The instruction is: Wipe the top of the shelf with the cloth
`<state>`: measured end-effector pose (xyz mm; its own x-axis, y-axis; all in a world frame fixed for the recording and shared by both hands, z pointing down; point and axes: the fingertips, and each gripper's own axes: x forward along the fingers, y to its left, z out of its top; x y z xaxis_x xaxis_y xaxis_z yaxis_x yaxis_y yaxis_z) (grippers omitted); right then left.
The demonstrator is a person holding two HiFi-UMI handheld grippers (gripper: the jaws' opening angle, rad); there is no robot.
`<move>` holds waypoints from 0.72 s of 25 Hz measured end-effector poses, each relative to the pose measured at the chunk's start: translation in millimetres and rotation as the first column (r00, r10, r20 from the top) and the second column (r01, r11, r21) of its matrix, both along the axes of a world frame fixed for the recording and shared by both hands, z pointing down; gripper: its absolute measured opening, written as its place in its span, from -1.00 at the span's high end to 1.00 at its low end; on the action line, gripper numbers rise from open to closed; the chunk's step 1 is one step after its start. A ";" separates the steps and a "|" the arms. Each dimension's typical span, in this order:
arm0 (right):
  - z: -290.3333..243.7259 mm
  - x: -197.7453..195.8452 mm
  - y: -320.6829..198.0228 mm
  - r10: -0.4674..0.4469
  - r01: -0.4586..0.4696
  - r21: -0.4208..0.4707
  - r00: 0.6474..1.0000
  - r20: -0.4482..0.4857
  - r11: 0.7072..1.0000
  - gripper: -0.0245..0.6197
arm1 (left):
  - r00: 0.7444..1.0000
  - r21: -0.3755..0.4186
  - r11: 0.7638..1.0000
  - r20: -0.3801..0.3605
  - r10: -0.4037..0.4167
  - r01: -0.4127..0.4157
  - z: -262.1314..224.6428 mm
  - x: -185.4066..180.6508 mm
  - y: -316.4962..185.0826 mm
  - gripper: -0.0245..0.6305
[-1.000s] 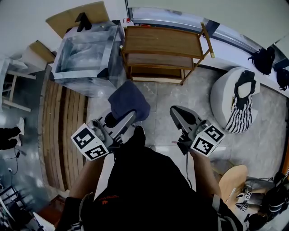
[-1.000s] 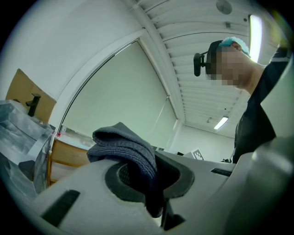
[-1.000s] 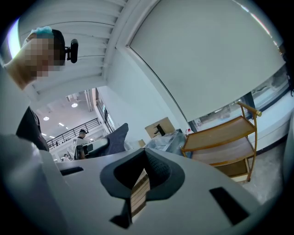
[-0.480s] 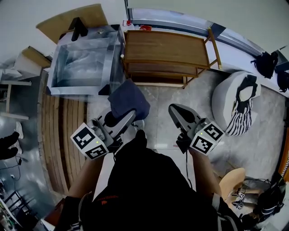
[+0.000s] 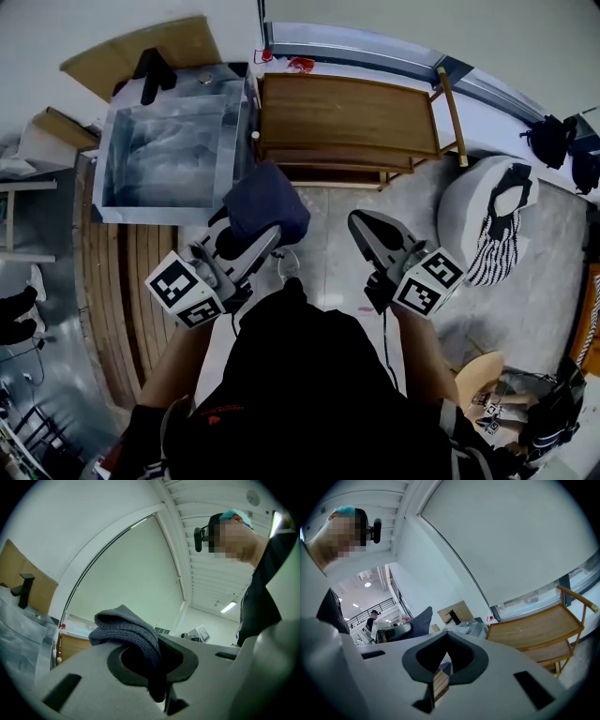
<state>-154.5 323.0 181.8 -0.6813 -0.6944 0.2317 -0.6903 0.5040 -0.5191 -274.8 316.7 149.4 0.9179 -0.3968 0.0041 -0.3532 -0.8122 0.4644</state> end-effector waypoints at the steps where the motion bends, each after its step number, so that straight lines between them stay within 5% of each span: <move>1: -0.3 -0.1 -5.5 0.001 -0.001 0.000 1.000 -0.003 1.000 0.91 | 1.000 0.002 1.000 0.000 0.000 0.000 -0.1 -0.9 -5.5 0.78; 18: -16.8 25.1 -59.1 0.068 -0.068 0.034 0.998 -0.013 0.997 0.91 | 0.999 0.049 0.998 0.031 0.026 -0.027 -8.1 10.4 -60.4 0.78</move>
